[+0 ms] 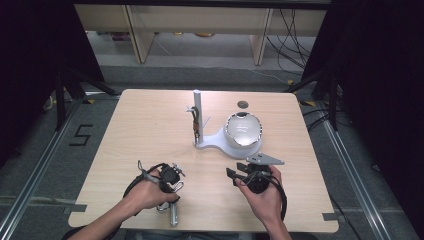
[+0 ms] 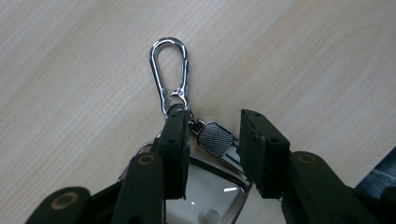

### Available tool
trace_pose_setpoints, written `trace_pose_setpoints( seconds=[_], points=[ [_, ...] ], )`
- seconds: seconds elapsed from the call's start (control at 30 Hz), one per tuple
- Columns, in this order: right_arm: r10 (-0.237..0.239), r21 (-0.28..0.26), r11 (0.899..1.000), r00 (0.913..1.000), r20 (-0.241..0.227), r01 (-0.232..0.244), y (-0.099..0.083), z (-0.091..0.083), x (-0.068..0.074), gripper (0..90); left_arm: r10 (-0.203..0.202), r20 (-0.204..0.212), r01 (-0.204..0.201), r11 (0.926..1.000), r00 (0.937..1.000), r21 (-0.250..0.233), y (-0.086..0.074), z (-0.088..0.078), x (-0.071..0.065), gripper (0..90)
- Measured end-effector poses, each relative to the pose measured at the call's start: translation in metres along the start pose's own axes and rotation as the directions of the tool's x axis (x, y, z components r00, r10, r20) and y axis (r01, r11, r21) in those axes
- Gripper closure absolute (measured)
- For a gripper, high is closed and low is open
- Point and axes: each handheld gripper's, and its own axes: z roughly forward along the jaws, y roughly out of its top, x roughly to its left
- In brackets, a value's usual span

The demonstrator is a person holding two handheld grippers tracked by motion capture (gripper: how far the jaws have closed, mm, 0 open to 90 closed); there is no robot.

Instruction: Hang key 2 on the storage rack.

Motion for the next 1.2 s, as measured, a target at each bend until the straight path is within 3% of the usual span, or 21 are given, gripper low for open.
trace_pose_setpoints(
  seconds=[0.1,0.2,0.43,0.53,0.63,0.67,0.8,0.9,0.93,1.0,1.03,1.07,1.1,1.2],
  points=[
    [-0.001,0.011,1.000,0.9999,0.017,0.001,0.000,-0.001,0.001,52.8,-0.005,0.000,0.005,0.9999,1.0000,0.010,-0.001,0.000,-0.001,63.1],
    [-0.001,0.001,1.000,1.0000,-0.005,0.001,0.000,0.002,0.001,52.7,-0.018,0.016,0.018,0.9997,0.9997,0.016,-0.001,0.002,0.000,64.5],
    [0.003,0.010,1.000,1.0000,0.006,-0.003,0.000,0.001,0.003,52.5,0.008,0.009,-0.008,0.9987,0.9999,0.050,0.000,0.001,0.006,67.5],
    [0.016,0.002,1.000,0.9999,-0.004,-0.016,0.000,0.002,0.003,52.5,-0.001,0.002,0.001,0.9988,1.0000,0.050,0.000,0.001,0.010,67.8],
    [-0.001,0.000,1.000,1.0000,-0.006,0.001,0.000,0.002,0.001,52.5,-0.014,-0.014,0.015,0.9988,0.9998,0.047,0.000,0.000,0.015,67.2],
    [0.016,0.002,1.000,0.9999,-0.005,-0.016,0.000,0.002,0.002,52.5,-0.014,-0.015,0.015,0.9987,0.9998,0.049,0.000,0.000,0.016,66.7],
    [-0.004,-0.002,1.000,1.0000,-0.006,0.004,0.000,0.002,0.000,52.5,-0.060,-0.021,0.060,0.9978,0.9980,0.029,0.001,0.000,0.018,63.6],
    [-0.012,0.007,1.000,0.9999,0.006,0.012,0.001,0.001,0.001,52.5,-0.067,-0.014,0.067,0.9973,0.9977,0.029,0.002,-0.001,0.013,60.6],
    [-0.012,0.003,1.000,0.9999,0.007,0.012,0.001,0.000,0.001,52.4,-0.100,-0.007,0.100,0.9944,0.9950,0.034,0.002,-0.001,0.010,59.0],
    [-0.013,-0.004,1.000,0.9999,0.004,0.013,0.001,0.002,0.001,52.4,-0.125,-0.013,0.126,0.9917,0.9920,0.026,0.003,0.000,0.008,57.7],
    [-0.006,-0.001,1.000,1.0000,-0.002,0.006,0.001,0.002,0.002,52.4,-0.100,-0.022,0.100,0.9944,0.9948,0.034,0.004,-0.001,0.011,57.2],
    [-0.008,0.011,1.000,1.0000,0.003,0.008,0.001,0.001,0.003,52.4,-0.126,-0.022,0.127,0.9916,0.9918,0.026,0.004,0.000,0.010,56.2],
    [-0.004,0.015,1.000,1.0000,0.001,0.004,0.001,0.001,0.003,52.3,-0.155,-0.019,0.156,0.9873,0.9877,0.033,0.004,0.001,0.007,55.9],
    [-0.008,0.008,1.000,1.0000,-0.002,0.008,0.000,0.002,0.002,52.2,-0.158,-0.020,0.159,0.9853,0.9873,0.063,0.004,0.003,0.006,53.8]
  ],
)
